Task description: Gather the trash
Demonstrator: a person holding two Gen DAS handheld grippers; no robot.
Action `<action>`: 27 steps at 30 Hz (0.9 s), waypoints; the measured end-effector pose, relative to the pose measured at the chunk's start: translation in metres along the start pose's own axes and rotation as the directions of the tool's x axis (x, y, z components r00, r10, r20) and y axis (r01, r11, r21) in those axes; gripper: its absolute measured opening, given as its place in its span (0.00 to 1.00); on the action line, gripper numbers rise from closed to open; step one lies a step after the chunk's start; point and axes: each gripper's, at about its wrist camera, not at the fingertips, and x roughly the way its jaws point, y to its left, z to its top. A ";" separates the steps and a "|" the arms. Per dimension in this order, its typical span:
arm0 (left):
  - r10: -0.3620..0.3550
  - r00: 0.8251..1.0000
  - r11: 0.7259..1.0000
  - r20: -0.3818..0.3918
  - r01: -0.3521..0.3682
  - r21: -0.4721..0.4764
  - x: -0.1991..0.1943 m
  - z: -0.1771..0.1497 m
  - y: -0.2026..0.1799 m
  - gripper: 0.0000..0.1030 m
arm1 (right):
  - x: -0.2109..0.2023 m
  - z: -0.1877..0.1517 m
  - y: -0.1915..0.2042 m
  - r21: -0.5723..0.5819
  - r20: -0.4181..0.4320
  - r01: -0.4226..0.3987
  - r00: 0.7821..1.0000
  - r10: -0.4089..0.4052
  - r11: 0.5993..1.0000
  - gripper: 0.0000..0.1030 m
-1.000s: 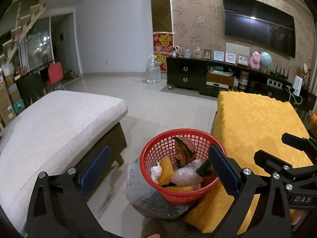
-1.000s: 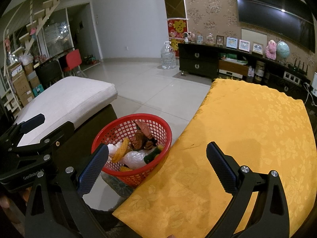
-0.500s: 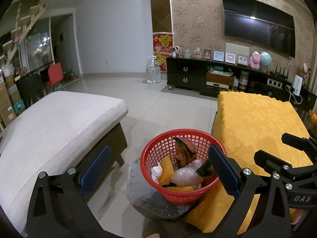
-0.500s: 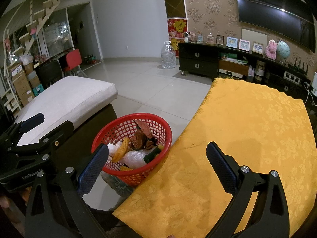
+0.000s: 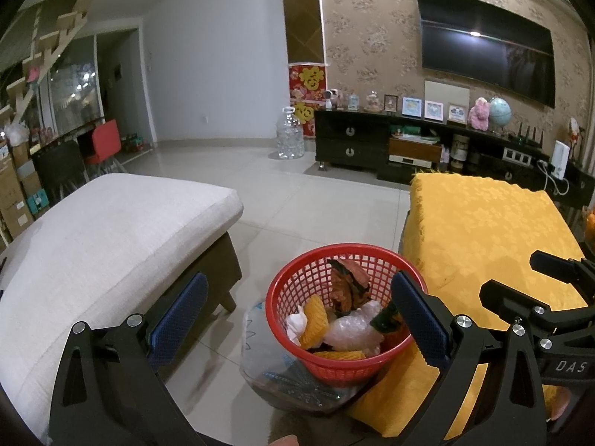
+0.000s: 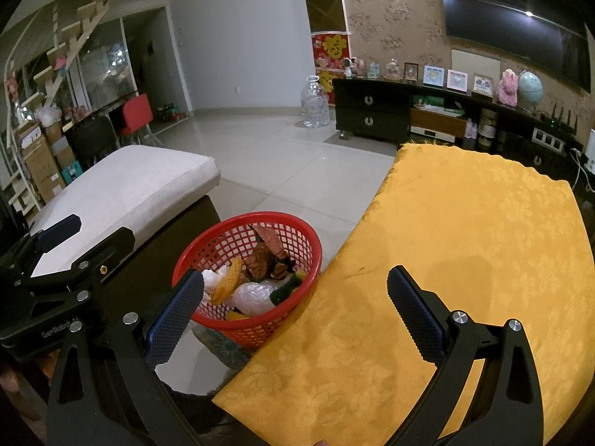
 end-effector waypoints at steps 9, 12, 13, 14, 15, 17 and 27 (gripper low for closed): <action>0.000 1.000 1.000 0.001 0.000 0.003 0.000 0.000 0.001 0.92 | 0.001 0.001 -0.003 0.001 -0.001 0.000 1.000 0.000 1.000 0.93; 0.001 1.000 1.000 0.001 -0.001 0.003 0.000 0.001 0.001 0.92 | 0.001 0.001 -0.002 0.001 -0.002 0.000 1.000 0.000 1.000 0.93; 0.001 1.000 1.000 0.001 -0.001 0.003 0.000 0.000 0.001 0.92 | 0.001 0.002 -0.003 0.001 -0.001 -0.001 1.000 0.001 1.000 0.93; 0.001 1.000 1.000 0.000 -0.001 0.003 0.000 0.001 0.000 0.92 | 0.000 0.000 -0.002 0.002 -0.002 0.000 1.000 0.000 1.000 0.93; 0.001 1.000 1.000 0.000 -0.001 0.003 0.000 0.001 0.001 0.92 | 0.000 0.000 -0.002 0.002 -0.002 0.000 1.000 0.000 1.000 0.93; 0.000 1.000 1.000 0.001 0.000 0.002 0.000 0.001 0.000 0.92 | 0.001 0.001 -0.002 0.002 -0.003 -0.001 1.000 0.001 1.000 0.93; -0.002 0.999 1.000 0.035 0.001 0.025 -0.005 0.000 0.005 0.92 | -0.001 0.000 -0.005 0.007 -0.003 0.000 1.000 0.000 1.000 0.93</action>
